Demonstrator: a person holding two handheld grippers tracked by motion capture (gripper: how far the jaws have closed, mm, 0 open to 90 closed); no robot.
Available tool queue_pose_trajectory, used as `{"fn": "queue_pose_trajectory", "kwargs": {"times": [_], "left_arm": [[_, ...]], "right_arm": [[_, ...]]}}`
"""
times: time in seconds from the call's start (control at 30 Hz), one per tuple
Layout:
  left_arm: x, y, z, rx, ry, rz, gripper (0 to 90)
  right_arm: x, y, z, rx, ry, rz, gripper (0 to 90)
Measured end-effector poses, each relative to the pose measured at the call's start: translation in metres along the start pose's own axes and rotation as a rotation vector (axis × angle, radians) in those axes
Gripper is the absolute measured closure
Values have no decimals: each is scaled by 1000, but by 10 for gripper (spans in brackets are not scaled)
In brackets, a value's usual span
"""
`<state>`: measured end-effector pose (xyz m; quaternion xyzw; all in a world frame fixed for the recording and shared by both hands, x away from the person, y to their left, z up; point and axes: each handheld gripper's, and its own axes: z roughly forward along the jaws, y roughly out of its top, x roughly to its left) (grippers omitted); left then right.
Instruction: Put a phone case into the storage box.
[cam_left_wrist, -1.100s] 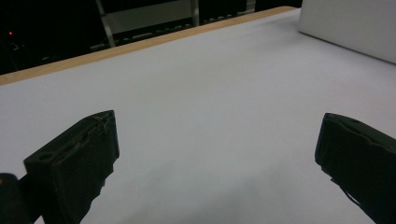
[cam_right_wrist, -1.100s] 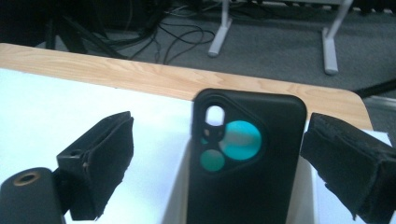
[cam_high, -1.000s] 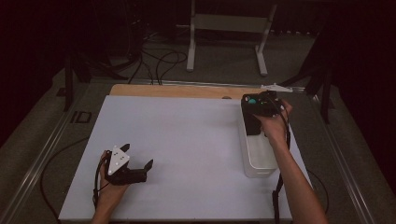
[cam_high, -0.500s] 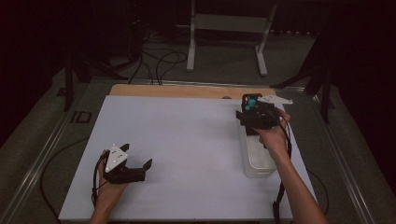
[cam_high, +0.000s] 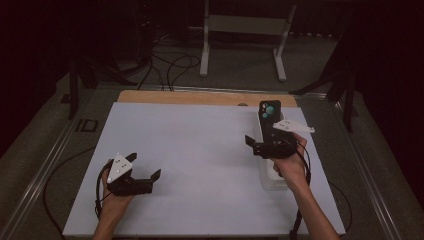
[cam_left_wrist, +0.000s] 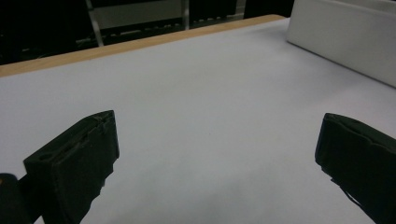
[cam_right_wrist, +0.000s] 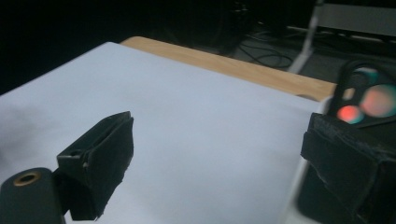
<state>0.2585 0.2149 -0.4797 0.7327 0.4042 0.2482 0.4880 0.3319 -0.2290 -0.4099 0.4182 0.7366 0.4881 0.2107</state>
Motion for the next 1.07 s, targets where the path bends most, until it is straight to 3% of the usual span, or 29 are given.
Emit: {"fn": "queue_pose_trajectory", "kwargs": {"times": [0.57,0.7,1.07], "left_arm": [[-2,7,-11,-48,-31,13,3],[-3,7,-13,-50,-29,17,3],[-3,4,-12,-44,-21,17,3]], "right_arm": [[27,-52,-24,-78,125,-50,88],[31,-65,-26,-99,156,-40,88],[33,-83,-28,-99,164,-54,102]]}}
